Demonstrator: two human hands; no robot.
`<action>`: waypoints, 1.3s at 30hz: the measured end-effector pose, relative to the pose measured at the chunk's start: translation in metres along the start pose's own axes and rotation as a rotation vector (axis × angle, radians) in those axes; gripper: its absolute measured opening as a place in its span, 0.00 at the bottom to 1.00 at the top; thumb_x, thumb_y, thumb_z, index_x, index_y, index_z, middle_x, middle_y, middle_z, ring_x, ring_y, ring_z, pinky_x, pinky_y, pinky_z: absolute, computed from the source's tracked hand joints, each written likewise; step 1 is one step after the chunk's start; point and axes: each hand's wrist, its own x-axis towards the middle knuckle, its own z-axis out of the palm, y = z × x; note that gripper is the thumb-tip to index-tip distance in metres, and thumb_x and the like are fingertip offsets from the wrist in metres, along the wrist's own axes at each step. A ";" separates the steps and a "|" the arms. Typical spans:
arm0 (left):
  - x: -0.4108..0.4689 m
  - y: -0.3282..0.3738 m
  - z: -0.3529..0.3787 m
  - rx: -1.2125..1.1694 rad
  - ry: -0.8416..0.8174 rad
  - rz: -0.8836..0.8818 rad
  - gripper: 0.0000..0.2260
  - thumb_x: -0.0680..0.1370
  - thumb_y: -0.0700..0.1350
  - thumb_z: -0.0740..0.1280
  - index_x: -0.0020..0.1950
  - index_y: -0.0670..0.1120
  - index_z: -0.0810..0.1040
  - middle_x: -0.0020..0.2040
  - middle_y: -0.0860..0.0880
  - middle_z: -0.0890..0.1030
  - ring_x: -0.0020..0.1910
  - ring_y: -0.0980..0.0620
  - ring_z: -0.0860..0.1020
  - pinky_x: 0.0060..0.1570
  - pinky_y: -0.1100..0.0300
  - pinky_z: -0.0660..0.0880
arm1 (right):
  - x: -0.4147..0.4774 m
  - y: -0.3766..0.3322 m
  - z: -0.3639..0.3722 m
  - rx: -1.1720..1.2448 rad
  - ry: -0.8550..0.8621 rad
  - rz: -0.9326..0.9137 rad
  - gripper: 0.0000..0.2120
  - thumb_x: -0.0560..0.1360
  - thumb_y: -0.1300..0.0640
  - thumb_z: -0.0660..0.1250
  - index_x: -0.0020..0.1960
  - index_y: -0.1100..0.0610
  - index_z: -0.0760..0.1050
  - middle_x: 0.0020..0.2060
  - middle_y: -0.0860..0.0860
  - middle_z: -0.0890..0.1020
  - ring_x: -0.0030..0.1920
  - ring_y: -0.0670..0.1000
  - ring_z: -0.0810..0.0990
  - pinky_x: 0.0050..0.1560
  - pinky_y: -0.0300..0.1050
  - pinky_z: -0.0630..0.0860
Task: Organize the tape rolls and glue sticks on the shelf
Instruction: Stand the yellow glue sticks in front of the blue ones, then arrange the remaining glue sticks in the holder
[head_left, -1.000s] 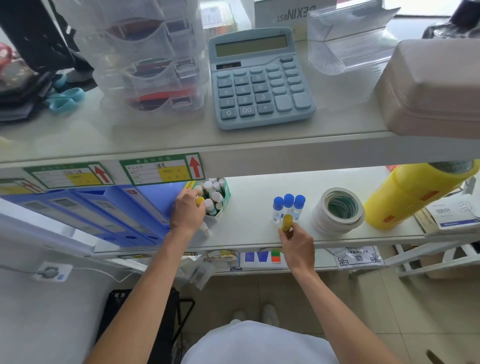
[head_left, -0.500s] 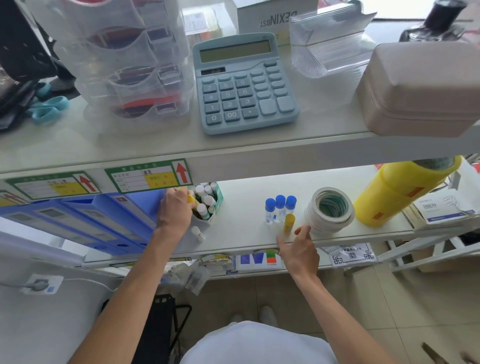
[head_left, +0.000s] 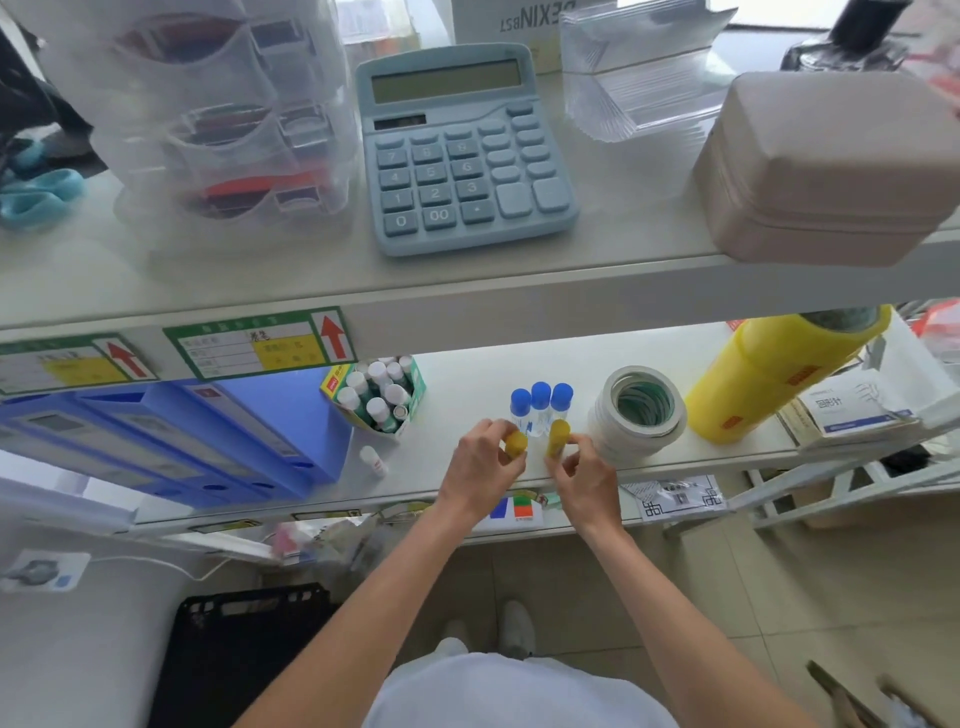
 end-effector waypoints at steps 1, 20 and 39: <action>0.004 0.002 0.006 -0.032 0.023 0.006 0.09 0.76 0.43 0.73 0.54 0.43 0.80 0.48 0.48 0.81 0.37 0.55 0.82 0.43 0.65 0.81 | 0.001 0.001 -0.001 0.001 -0.021 -0.015 0.17 0.81 0.42 0.65 0.58 0.55 0.77 0.38 0.49 0.83 0.37 0.49 0.82 0.38 0.41 0.77; 0.000 -0.012 0.050 -0.239 0.042 -0.205 0.13 0.76 0.50 0.73 0.55 0.41 0.83 0.48 0.47 0.85 0.45 0.54 0.84 0.48 0.62 0.82 | 0.004 0.002 -0.005 -0.010 -0.082 -0.064 0.11 0.79 0.46 0.69 0.52 0.53 0.76 0.34 0.48 0.80 0.35 0.50 0.80 0.35 0.44 0.73; 0.013 -0.028 0.049 -0.125 -0.036 -0.315 0.25 0.73 0.42 0.74 0.69 0.45 0.72 0.56 0.46 0.75 0.52 0.49 0.79 0.49 0.62 0.78 | -0.011 -0.015 -0.005 -0.266 -0.134 0.193 0.10 0.77 0.53 0.69 0.48 0.61 0.76 0.39 0.55 0.82 0.41 0.59 0.82 0.39 0.48 0.77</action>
